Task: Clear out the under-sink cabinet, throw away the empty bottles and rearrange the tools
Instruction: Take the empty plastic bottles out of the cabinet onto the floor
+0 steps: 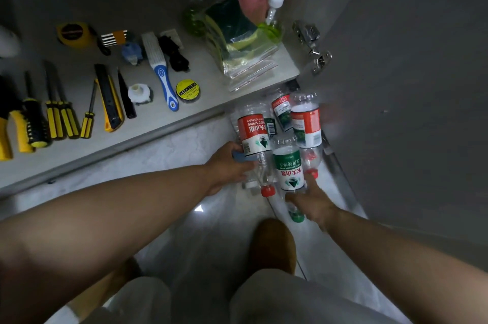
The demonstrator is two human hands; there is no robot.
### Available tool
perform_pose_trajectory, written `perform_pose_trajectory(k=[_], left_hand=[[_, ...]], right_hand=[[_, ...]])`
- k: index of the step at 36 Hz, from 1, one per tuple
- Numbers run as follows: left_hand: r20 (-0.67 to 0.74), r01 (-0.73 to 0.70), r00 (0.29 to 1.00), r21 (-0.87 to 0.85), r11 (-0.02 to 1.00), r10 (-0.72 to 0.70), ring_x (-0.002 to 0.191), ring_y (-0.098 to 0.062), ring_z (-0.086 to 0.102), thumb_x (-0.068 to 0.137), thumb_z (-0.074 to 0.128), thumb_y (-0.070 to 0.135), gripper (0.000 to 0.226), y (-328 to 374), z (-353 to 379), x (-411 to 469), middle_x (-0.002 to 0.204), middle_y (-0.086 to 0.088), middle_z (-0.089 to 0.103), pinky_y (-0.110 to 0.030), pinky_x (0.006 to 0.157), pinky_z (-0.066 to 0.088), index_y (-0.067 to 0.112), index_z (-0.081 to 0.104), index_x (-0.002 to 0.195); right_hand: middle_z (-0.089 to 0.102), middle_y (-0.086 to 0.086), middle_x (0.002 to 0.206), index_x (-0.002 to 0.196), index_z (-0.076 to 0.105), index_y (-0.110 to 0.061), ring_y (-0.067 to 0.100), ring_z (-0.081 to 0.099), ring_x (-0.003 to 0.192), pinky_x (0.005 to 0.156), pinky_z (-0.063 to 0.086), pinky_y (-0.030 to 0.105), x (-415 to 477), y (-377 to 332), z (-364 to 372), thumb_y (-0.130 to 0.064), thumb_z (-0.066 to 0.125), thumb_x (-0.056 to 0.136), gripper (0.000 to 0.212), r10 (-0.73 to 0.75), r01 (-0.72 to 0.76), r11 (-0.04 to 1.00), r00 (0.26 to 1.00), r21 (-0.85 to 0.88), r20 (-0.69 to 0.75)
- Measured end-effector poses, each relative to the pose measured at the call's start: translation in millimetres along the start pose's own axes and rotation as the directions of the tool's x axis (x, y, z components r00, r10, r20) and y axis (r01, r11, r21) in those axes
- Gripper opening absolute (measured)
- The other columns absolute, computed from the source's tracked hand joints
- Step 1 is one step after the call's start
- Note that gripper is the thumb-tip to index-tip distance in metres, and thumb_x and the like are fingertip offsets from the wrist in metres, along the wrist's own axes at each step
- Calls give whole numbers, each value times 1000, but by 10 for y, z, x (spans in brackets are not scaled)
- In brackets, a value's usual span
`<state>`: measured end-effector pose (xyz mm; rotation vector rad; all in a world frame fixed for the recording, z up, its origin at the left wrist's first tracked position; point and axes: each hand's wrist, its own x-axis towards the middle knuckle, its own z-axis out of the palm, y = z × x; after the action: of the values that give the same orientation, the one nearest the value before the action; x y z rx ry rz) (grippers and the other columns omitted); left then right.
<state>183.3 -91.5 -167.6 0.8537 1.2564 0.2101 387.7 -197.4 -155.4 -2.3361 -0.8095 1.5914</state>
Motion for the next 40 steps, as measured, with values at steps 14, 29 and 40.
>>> perform_pose_trajectory(k=[14, 29, 40], left_hand=[[56, -3, 998, 2, 1000, 3, 105, -28, 72, 91, 75, 29, 62, 169, 127, 52, 132, -4, 60, -45, 88, 61, 27, 40, 142], [117, -29, 993, 8, 1000, 28, 129, -23, 55, 92, 73, 19, 77, 233, 132, -35, 150, 4, 47, -50, 101, 53, 41, 30, 152], [28, -26, 999, 4, 1000, 25, 112, -19, 65, 86, 79, 19, 67, 202, 124, 58, 130, 0, 60, -43, 91, 60, 24, 39, 139]], right_hand=[[60, 0, 129, 124, 30, -30, 24, 67, 104, 69, 56, 35, -26, -304, -129, -63, 70, 80, 68, -496, 311, 826, 797, -471, -344], [28, 7, 160, 153, 12, -30, 32, 33, 145, 109, 40, 60, 259, -759, -156, -65, 53, 90, 83, -654, 300, 636, 699, -711, -290], [50, 0, 130, 131, 43, -21, 16, 57, 110, 94, 56, 39, 291, -1051, -349, -43, 80, 79, 67, -624, 497, 719, 769, -485, -138]])
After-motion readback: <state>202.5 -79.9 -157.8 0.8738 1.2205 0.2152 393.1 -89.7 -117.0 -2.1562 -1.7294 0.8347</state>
